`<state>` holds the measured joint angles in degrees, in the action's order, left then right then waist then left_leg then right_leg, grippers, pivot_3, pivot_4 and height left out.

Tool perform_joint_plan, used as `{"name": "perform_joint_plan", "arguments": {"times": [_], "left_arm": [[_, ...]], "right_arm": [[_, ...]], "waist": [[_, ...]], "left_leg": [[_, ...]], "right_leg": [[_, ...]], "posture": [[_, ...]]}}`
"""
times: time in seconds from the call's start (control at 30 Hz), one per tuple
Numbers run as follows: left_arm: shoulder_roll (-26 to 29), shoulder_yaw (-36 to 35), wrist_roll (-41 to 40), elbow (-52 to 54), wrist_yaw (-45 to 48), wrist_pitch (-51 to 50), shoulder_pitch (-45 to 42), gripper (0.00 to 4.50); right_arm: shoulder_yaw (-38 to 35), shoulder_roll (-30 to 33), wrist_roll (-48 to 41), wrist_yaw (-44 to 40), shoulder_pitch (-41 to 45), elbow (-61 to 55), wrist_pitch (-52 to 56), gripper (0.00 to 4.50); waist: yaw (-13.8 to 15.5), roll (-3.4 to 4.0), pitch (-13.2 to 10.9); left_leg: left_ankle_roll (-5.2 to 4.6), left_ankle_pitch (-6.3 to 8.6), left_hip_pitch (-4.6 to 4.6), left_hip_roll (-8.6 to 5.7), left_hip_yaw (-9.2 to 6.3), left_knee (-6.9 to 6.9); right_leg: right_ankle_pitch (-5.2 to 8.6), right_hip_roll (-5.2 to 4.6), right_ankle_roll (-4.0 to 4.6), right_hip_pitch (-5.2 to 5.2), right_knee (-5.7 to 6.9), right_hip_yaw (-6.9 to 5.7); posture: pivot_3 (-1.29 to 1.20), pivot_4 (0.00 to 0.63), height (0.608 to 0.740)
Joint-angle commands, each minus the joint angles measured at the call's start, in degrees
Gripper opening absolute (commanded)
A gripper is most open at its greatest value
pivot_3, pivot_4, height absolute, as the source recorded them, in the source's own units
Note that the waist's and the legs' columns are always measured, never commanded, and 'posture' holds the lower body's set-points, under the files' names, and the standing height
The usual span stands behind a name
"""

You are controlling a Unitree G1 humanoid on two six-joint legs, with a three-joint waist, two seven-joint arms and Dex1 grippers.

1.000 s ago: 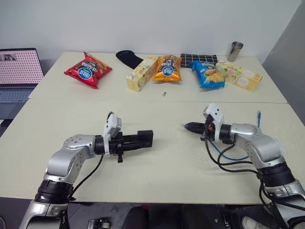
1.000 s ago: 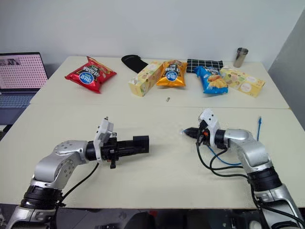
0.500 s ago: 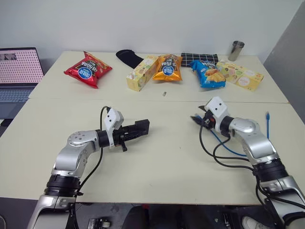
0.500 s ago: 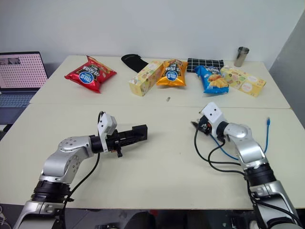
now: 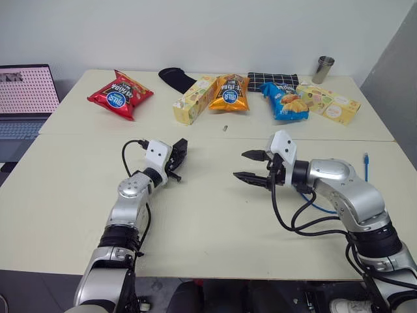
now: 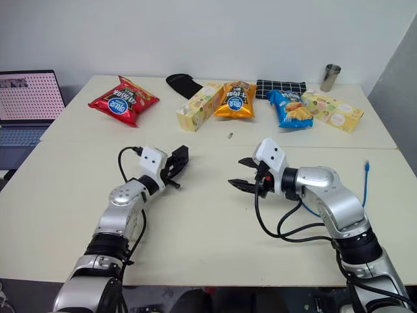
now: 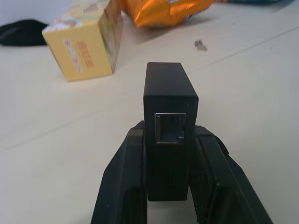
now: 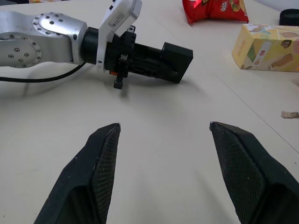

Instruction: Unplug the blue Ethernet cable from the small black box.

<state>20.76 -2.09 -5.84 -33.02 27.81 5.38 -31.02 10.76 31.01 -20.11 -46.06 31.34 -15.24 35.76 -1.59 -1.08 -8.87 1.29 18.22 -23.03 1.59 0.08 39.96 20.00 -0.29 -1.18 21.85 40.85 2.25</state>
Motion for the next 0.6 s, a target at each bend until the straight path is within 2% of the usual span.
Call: {"name": "perform_joint_plan", "arguments": {"times": [0.03, 0.17, 0.33, 0.43, 0.6], "left_arm": [[-0.44, -0.76, -0.47, -1.05, 0.76, 1.9, 0.65, 1.88], [0.39, -1.62, -1.16, 1.69, 1.58, 0.58, 3.22, 2.61], [3.82, -2.38, -1.21, 12.55, 1.98, -5.94, 10.3, 3.59], [6.39, -2.67, -1.09, 21.08, 2.31, -10.4, 14.63, 3.59], [14.16, -3.74, -2.98, 34.06, 7.76, -19.12, 19.8, 3.59]], "right_arm": [[-0.58, -0.37, 1.11, 1.59, 1.5, -1.49, 0.23, 3.32], [-0.68, -0.42, 1.17, 2.08, 0.95, -2.35, 0.92, 3.32], [-1.22, -0.36, 1.16, 3.64, -0.72, -3.61, 2.2, 3.32], [-2.61, 0.22, 0.95, 4.68, -2.69, -4.5, 2.92, 3.32], [-9.32, 3.14, -1.15, 5.74, -7.99, -6.96, 4.93, 3.32]], "waist": [[-0.02, 0.0, 0.0], [-0.07, 0.0, 0.0], [-0.32, 0.02, 0.02], [-0.35, 0.02, 0.01], [-0.12, 0.02, 0.01]], "left_leg": [[0.0, 0.0, 0.0, 0.0, 0.02, 0.01], [0.01, 0.0, 0.01, 0.01, 0.01, 0.01], [0.01, 0.0, 0.04, 0.04, 0.0, -0.05], [0.01, 0.0, 0.05, 0.06, -0.03, -0.07], [0.0, 0.0, 0.03, 0.03, -0.05, -0.06]], "right_leg": [[0.0, 0.0, 0.0, 0.01, -0.01, 0.02], [0.0, 0.0, 0.0, 0.0, 0.02, 0.01], [0.0, 0.0, 0.0, 0.01, 0.03, 0.0], [0.0, 0.01, 0.0, 0.02, 0.08, 0.0], [0.0, 0.01, 0.0, -0.02, 0.03, 0.01]], "posture": [[0.0, 0.15, 0.74], [0.0, 0.15, 0.74], [0.0, 0.15, 0.74], [0.0, 0.15, 0.74], [0.0, 0.15, 0.74]]}}
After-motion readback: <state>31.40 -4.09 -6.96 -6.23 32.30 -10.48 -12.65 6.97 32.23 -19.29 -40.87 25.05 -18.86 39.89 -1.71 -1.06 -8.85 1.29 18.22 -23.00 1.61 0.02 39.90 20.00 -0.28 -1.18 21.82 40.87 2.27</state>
